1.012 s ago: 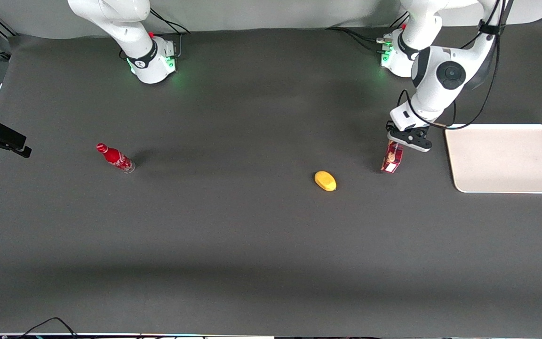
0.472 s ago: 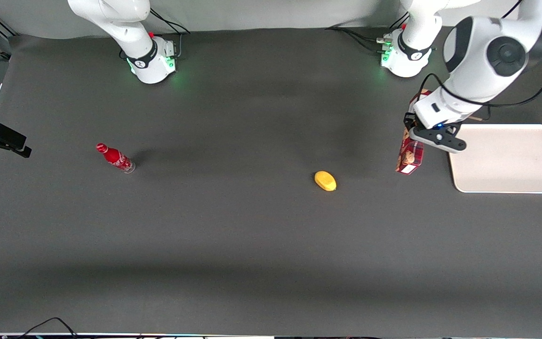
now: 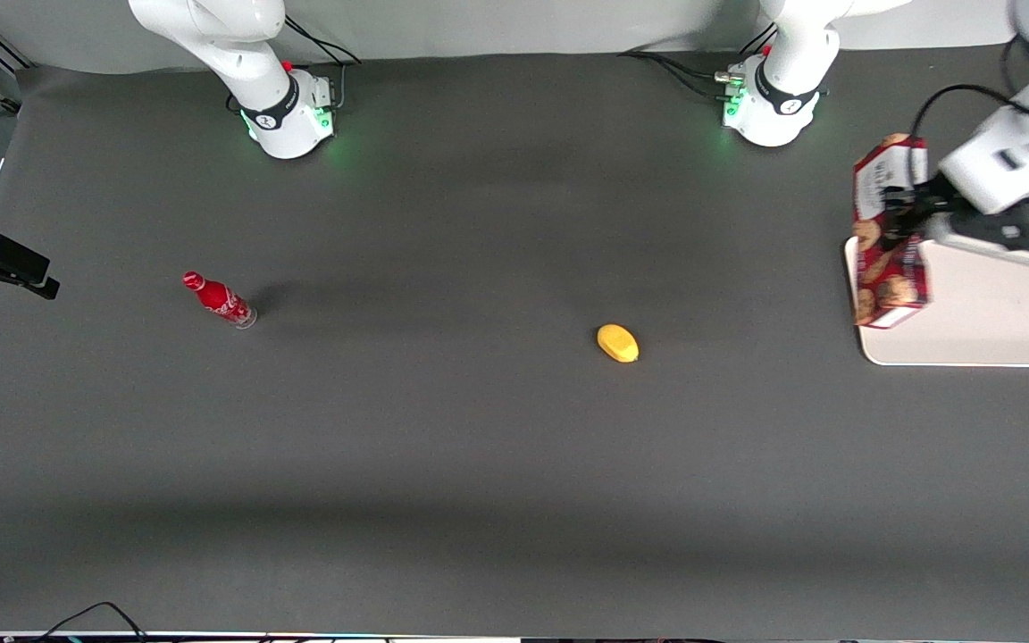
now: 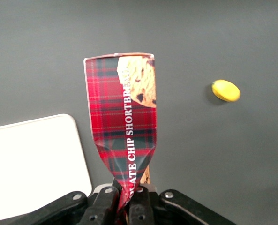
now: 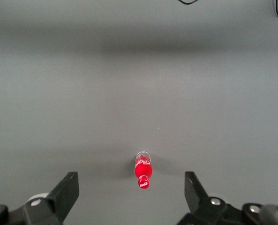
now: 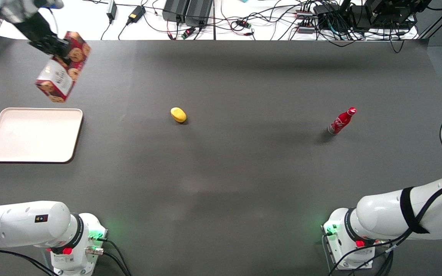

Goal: Place red cookie box on tray

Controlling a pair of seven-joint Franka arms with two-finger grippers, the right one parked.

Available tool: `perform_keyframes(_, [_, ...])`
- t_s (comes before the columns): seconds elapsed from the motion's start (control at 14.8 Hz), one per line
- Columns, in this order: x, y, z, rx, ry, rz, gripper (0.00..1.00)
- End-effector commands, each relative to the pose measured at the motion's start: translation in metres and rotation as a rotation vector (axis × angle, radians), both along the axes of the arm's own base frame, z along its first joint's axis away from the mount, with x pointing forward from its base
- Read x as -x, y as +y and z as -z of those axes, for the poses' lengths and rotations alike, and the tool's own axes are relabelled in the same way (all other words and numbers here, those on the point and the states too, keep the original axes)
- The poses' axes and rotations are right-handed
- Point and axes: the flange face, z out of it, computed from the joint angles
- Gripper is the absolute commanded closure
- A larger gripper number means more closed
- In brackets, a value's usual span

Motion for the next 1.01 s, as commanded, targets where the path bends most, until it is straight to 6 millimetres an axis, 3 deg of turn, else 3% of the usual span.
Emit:
perform_keyframes(0.0, [-0.005,0.078,-0.008,0.001,0.003,-0.044,1.0])
perform_keyframes(0.2, [0.005,0.149,-0.004,-0.049,0.002,-0.062,1.0])
perform_keyframes(0.67, [0.015,0.335,0.043,-0.098,0.0,0.001,1.0])
perform_keyframes(0.81, [0.014,0.366,0.063,-0.116,-0.031,0.041,1.0])
perform_keyframes(0.94, [0.015,0.395,0.095,-0.097,-0.041,0.031,1.0])
